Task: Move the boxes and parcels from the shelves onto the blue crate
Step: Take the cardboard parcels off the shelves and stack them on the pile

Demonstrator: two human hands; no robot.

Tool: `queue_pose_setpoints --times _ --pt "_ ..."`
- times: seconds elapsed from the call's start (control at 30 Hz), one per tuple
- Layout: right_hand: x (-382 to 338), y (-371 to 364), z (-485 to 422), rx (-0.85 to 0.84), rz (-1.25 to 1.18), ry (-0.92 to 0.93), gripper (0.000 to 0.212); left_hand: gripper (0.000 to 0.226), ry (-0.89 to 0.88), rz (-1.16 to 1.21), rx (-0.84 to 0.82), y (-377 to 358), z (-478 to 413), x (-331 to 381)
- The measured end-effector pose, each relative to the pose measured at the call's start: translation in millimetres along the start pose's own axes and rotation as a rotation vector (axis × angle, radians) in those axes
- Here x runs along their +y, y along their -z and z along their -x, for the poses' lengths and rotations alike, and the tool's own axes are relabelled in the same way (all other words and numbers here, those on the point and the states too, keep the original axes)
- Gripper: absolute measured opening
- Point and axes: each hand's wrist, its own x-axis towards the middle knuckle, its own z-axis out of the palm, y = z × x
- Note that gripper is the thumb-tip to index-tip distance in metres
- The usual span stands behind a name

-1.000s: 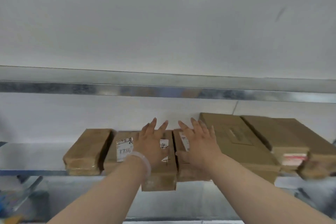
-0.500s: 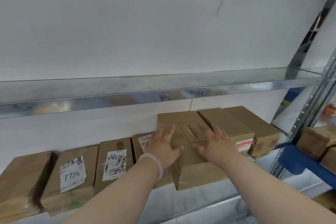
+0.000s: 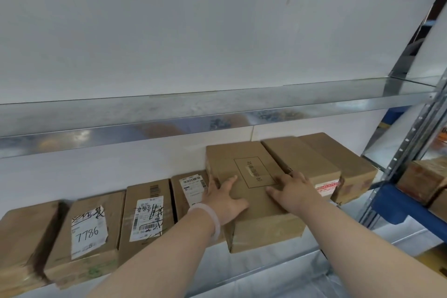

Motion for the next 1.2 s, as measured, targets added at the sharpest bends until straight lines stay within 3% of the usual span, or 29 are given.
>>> queue_pose_setpoints --times 0.2,0.57,0.67,1.0,1.2 --pt "3 2 -12 -0.056 -0.037 0.009 0.065 0.094 0.038 0.159 0.035 -7 -6 5" --pt "8 -3 -6 -0.052 -0.295 0.051 0.094 0.088 -0.092 0.323 0.162 -7 12 -14" --pt "-3 1 1 -0.038 -0.364 0.107 0.094 0.092 -0.11 0.343 0.229 3 26 -24" --pt "-95 -15 33 -0.113 -0.464 0.34 0.095 0.1 -0.055 0.469 0.41 51 100 -85" --pt "-190 -40 78 -0.203 -0.447 0.532 0.098 0.085 -0.006 0.522 0.596 87 185 -151"
